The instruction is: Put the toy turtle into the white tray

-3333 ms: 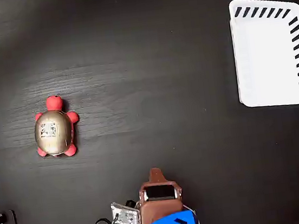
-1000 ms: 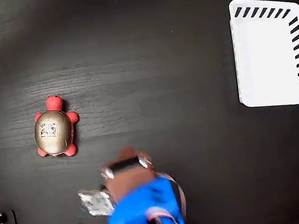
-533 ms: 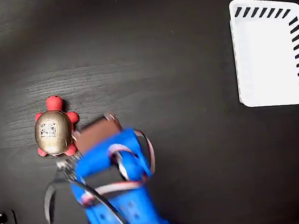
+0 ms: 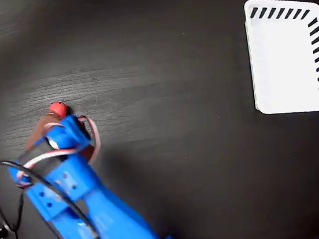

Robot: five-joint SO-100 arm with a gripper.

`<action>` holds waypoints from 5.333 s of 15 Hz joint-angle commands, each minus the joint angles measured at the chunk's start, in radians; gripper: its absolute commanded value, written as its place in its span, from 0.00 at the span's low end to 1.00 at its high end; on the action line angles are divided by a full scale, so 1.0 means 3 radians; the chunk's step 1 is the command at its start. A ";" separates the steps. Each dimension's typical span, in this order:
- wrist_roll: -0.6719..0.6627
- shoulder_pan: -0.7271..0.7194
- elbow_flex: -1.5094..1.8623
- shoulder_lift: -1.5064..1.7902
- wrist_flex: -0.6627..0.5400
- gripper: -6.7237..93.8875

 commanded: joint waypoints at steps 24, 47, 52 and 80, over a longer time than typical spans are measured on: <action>-0.1580 -0.0123 -0.0240 -0.0481 -0.0082 0.68; -0.1585 -0.0159 -0.0092 -0.0961 -0.0552 0.10; -0.1473 -0.0143 -0.0026 -0.0787 -0.0491 0.06; 0.1319 0.3523 -0.2495 -0.0593 0.0808 0.06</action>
